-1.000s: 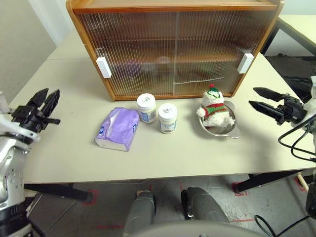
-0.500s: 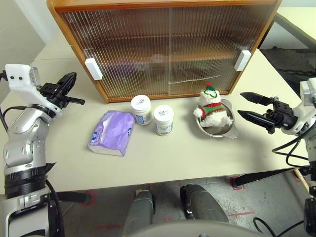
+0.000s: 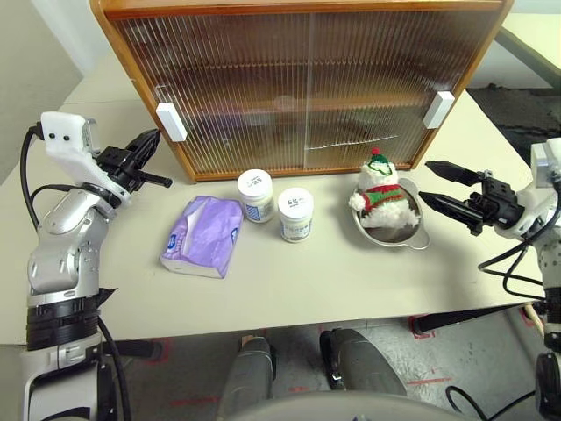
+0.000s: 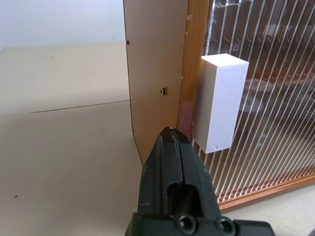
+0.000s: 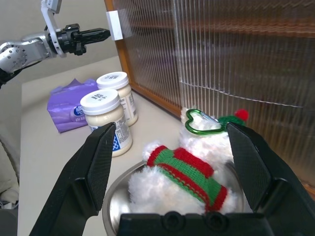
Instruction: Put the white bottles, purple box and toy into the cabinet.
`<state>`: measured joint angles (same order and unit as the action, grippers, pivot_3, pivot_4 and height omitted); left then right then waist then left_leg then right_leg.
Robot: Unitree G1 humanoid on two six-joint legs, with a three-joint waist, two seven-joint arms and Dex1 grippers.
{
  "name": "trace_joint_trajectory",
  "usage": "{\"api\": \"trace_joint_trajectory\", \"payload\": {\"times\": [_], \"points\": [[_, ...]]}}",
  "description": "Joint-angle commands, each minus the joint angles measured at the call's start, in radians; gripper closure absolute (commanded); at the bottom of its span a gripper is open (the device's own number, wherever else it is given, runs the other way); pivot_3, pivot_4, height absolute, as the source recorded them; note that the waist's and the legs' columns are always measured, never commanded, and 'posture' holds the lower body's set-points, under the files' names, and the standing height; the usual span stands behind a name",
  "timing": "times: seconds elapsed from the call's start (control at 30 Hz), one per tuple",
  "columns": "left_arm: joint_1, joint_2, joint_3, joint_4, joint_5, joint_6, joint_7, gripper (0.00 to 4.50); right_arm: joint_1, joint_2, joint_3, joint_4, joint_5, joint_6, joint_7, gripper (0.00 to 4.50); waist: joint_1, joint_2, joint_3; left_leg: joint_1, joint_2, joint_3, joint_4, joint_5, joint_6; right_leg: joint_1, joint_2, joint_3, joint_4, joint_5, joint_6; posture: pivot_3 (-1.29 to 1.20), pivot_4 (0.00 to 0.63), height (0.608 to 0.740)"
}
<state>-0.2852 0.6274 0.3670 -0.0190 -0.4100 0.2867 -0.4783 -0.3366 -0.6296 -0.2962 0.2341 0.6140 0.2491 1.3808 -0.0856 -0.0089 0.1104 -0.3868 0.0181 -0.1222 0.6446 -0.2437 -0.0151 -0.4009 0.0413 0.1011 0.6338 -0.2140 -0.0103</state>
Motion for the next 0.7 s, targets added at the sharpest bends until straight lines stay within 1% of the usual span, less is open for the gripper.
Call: {"api": "trace_joint_trajectory", "payload": {"times": [0.03, 0.23, 0.33, 0.5, 0.7], "points": [[-0.058, -0.023, -0.059, 0.051, 0.028, -0.028, -0.024, 4.48, -0.010, 0.013, 0.021, -0.011, 0.003, -0.012, -0.007, 0.00, 0.005, 0.000, 0.000, 0.000, 0.000, 0.000, 0.000, 0.000, 0.000, 0.001, 0.000, 0.000, 0.000, 0.000, 0.000, -0.20, 0.116, 0.740], [-0.110, -0.048, -0.094, 0.094, 0.045, -0.039, -0.046, 4.48, -0.002, 0.020, 0.026, -0.015, 0.003, -0.019, -0.008, 0.00, 0.020, 0.000, 0.000, -0.001, 0.000, -0.001, 0.006, 0.000, 0.003, 0.002, -0.002, 0.000, -0.001, 0.003, 0.003, -0.20, 0.118, 0.740], [-0.123, -0.058, -0.112, 0.111, 0.053, -0.047, -0.056, 4.48, 0.001, 0.019, 0.025, -0.014, 0.005, -0.021, -0.008, 0.00, 0.026, 0.000, 0.000, -0.004, -0.001, -0.002, 0.012, -0.002, 0.006, 0.002, -0.003, 0.000, -0.001, 0.004, 0.005, -0.20, 0.119, 0.740], [-0.122, -0.083, -0.132, 0.095, 0.060, -0.041, -0.060, 4.48, -0.002, 0.019, 0.023, -0.005, 0.004, -0.026, -0.007, 0.00, 0.030, 0.000, 0.000, -0.006, -0.004, -0.004, 0.017, -0.003, 0.008, 0.003, -0.005, 0.000, -0.001, 0.005, 0.006, -0.20, 0.118, 0.740], [-0.108, -0.087, -0.129, 0.071, 0.060, -0.033, -0.058, 4.48, -0.007, 0.021, 0.026, 0.004, 0.004, -0.031, -0.006, 0.00, 0.035, 0.000, 0.000, -0.009, -0.005, -0.005, 0.017, -0.003, 0.009, 0.002, -0.005, 0.000, -0.002, 0.005, 0.007, -0.19, 0.116, 0.740]]}}
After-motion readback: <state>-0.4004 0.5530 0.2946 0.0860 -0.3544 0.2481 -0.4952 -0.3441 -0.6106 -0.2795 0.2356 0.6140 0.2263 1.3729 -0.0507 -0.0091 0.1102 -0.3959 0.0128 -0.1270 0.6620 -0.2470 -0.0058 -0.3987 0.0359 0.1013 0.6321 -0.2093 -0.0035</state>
